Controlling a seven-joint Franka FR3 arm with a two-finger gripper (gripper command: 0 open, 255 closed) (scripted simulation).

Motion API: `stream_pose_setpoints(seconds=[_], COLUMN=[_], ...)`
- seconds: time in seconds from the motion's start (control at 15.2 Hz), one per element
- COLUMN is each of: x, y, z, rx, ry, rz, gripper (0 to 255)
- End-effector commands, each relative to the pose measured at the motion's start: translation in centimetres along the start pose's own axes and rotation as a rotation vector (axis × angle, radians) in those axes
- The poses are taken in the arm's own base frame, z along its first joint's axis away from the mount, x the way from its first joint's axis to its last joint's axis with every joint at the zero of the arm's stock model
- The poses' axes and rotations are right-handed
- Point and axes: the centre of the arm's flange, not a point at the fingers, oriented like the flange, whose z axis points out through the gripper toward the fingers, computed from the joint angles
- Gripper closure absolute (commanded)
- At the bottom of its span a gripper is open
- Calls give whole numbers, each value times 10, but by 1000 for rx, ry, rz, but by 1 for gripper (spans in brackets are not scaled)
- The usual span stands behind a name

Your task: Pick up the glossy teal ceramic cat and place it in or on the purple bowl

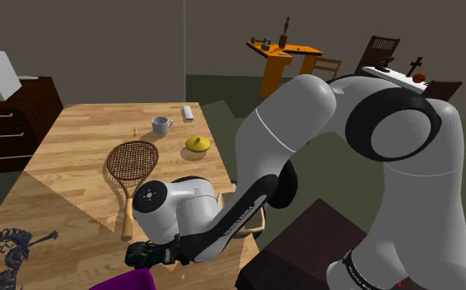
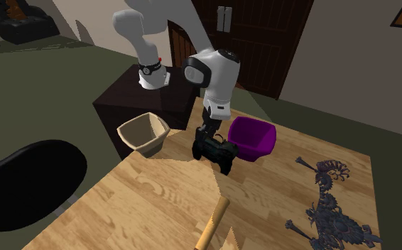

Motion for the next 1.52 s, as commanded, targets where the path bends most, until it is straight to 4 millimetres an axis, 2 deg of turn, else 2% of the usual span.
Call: stream_pose_setpoints(seconds=[0.0,0.4,1.45], x=[0,0,-7], y=[-1,-1,16], z=[0,1,-82], rx=[1,1,1], ry=[-1,-1,-1], rz=[-1,-1,-1], gripper=[255,255,255])
